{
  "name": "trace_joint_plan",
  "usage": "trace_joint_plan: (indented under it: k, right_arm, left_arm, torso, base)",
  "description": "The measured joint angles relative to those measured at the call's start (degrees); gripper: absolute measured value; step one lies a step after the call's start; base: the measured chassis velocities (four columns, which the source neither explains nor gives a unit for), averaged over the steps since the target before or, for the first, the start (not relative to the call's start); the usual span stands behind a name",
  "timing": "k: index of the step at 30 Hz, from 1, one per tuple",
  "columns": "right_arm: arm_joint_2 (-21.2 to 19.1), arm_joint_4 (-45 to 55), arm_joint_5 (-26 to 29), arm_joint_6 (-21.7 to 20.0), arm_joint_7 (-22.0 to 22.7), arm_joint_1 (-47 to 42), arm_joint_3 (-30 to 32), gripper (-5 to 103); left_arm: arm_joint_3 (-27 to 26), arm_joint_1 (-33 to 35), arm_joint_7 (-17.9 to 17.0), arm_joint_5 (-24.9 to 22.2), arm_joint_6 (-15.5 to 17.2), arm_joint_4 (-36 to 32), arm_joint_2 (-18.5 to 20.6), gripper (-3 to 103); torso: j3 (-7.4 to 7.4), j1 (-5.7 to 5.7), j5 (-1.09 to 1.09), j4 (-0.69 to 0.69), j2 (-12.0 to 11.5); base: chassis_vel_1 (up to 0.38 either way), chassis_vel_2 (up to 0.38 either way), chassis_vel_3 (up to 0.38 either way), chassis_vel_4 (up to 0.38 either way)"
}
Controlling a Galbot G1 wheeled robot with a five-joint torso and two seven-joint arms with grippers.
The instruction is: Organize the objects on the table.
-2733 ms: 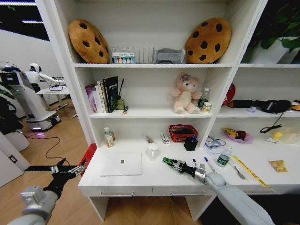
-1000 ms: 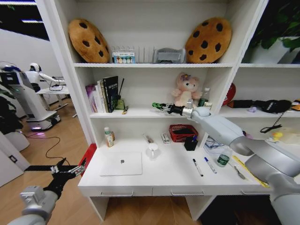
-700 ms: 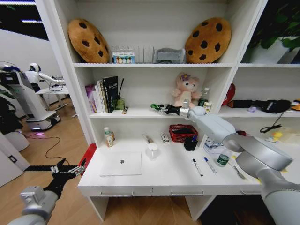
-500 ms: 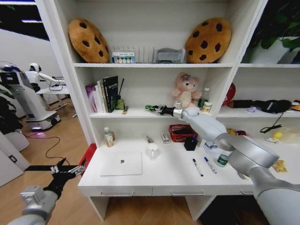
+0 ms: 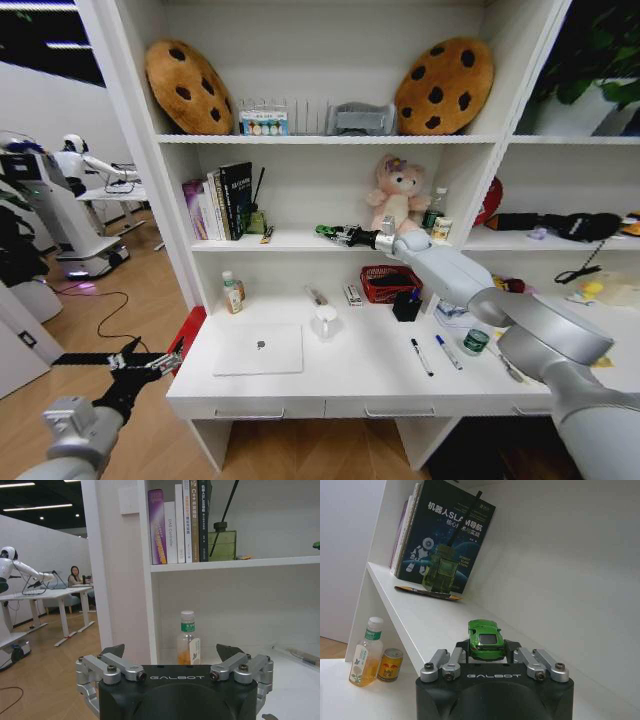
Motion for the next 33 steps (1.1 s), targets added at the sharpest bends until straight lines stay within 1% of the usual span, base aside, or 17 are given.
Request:
trace_joint_plan:
  k: [7, 8, 11, 12, 13, 14, 16, 19, 21, 22, 23, 24, 25, 27, 30, 31, 33]
  right_arm:
    - [0.81, -0.2, -0.21, 0.11, 1.03, -0.17, -0.12, 33]
    - [1.11, -0.44, -0.25, 0.11, 1.13, -0.02, -0.21, 39]
    - [1.21, -0.52, -0.26, 0.11, 1.16, 0.07, -0.26, 39]
    - [1.34, -0.6, -0.3, 0.11, 1.17, 0.21, -0.34, 49]
    - [1.38, -0.62, -0.32, 0.1, 1.17, 0.27, -0.4, 55]
    - [1.38, -0.62, -0.32, 0.1, 1.17, 0.27, -0.4, 55]
    - [1.31, -0.56, -0.36, 0.09, 1.19, 0.27, -0.43, 65]
    - [1.21, -0.39, -0.34, 0.09, 1.24, 0.27, -0.39, 71]
    - [0.3, 1.0, 0.07, 0.06, 1.79, 0.17, 0.21, 82]
    - [0.3, 1.0, 0.07, 0.06, 1.79, 0.17, 0.21, 82]
    - [-0.37, 2.33, 0.27, 0.04, 2.84, 0.05, 0.57, 87]
    - [-1.77, 5.26, 0.35, 0.1, 6.15, -0.36, 1.1, 92]
    - [-1.77, 5.26, 0.35, 0.1, 6.15, -0.36, 1.1, 92]
    - [-3.77, 10.64, 0.54, 0.3, 10.95, -1.55, 2.66, 99]
    - [-7.78, 21.17, 1.86, -0.82, 18.79, -3.59, 5.82, 100]
    - [-7.78, 21.17, 1.86, -0.82, 18.79, -3.59, 5.82, 100]
    - [-11.56, 30.83, 1.39, -2.45, 25.7, -6.18, 9.54, 100]
  left_arm:
    - [0.0, 0.0, 0.0, 0.0, 0.0, 0.0, 0.0, 100]
    - [0.0, 0.0, 0.0, 0.0, 0.0, 0.0, 0.0, 100]
    - [0.0, 0.0, 0.0, 0.0, 0.0, 0.0, 0.0, 100]
    - [0.0, 0.0, 0.0, 0.0, 0.0, 0.0, 0.0, 100]
    - [0.0, 0.0, 0.0, 0.0, 0.0, 0.0, 0.0, 100]
    - [0.0, 0.0, 0.0, 0.0, 0.0, 0.0, 0.0, 100]
    - [0.0, 0.0, 0.0, 0.0, 0.0, 0.0, 0.0, 100]
    - [0.0, 0.0, 0.0, 0.0, 0.0, 0.0, 0.0, 100]
    - [0.0, 0.0, 0.0, 0.0, 0.0, 0.0, 0.0, 100]
    - [0.0, 0.0, 0.0, 0.0, 0.0, 0.0, 0.0, 100]
    - [0.0, 0.0, 0.0, 0.0, 0.0, 0.0, 0.0, 100]
    - [0.0, 0.0, 0.0, 0.0, 0.0, 0.0, 0.0, 100]
    - [0.0, 0.0, 0.0, 0.0, 0.0, 0.0, 0.0, 100]
    - [0.0, 0.0, 0.0, 0.0, 0.0, 0.0, 0.0, 100]
    - [-0.01, 0.0, 0.0, 0.0, 0.0, 0.0, 0.0, 100]
    - [-0.01, 0.0, 0.0, 0.0, 0.0, 0.0, 0.0, 100]
    - [0.0, 0.0, 0.0, 0.0, 0.0, 0.0, 0.0, 100]
  torso:
    - [-0.01, -0.01, -0.01, 0.01, 0.01]
    - [-0.01, -0.01, -0.01, 0.02, 0.01]
    - [-0.01, -0.01, -0.01, 0.02, 0.01]
    - [0.0, -0.01, -0.01, 0.03, 0.0]
    - [0.0, 0.0, -0.01, 0.03, 0.0]
    - [0.0, 0.0, -0.01, 0.03, 0.0]
    - [0.0, 0.0, -0.01, 0.03, 0.0]
    - [0.0, 0.0, -0.01, 0.03, 0.0]
    - [0.01, 0.0, 0.0, 0.04, 0.0]
    - [0.01, 0.0, 0.0, 0.04, 0.0]
    - [0.01, 0.01, -0.01, 0.02, 0.0]
    - [0.01, 0.0, -0.01, 0.01, 0.0]
    - [0.01, 0.0, -0.01, 0.01, 0.0]
    - [0.01, 0.0, 0.0, 0.01, 0.0]
    - [0.01, 0.0, 0.0, 0.02, 0.0]
    - [0.01, 0.0, 0.0, 0.02, 0.0]
    - [0.0, 0.0, -0.02, 0.04, 0.0]
  base:
    - [0.0, 0.0, 0.0, 0.0]
    - [0.0, 0.0, 0.0, 0.0]
    - [0.0, 0.0, 0.0, 0.0]
    - [0.0, 0.0, 0.0, 0.0]
    - [0.0, 0.0, 0.0, 0.0]
    - [0.0, 0.0, 0.0, 0.0]
    - [0.0, 0.0, 0.0, 0.0]
    - [0.0, 0.0, 0.0, 0.0]
    - [0.0, 0.0, 0.0, 0.0]
    - [0.0, 0.0, 0.0, 0.0]
    - [0.0, 0.0, 0.0, 0.0]
    - [0.0, 0.0, 0.0, 0.0]
    - [0.0, 0.0, 0.0, 0.0]
    - [0.0, 0.0, 0.0, 0.0]
    - [0.0, 0.0, 0.0, 0.0]
    - [0.0, 0.0, 0.0, 0.0]
    - [0.0, 0.0, 0.0, 0.0]
